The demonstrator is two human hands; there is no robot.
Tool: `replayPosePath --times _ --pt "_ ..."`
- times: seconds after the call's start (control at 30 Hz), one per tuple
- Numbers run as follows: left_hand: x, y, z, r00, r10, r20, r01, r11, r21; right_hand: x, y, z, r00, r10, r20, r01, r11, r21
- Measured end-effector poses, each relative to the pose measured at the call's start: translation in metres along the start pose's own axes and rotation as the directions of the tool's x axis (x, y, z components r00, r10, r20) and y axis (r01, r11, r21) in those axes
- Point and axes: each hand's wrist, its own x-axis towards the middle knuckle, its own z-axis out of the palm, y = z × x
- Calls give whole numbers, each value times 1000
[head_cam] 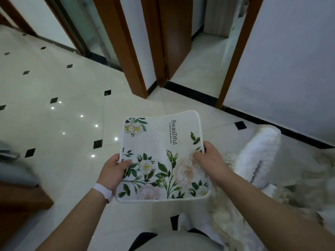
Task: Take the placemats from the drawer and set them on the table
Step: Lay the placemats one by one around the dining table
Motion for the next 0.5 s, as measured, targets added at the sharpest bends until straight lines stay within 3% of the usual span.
replayPosePath --times 0.3,0.5 --pt "118 70 85 971 2 240 -30 993 113 74 -14 -38 963 121 -242 -93 988 122" --pt "224 122 140 900 -47 434 -51 976 211 134 -36 -47 875 243 -418 -178 966 190"
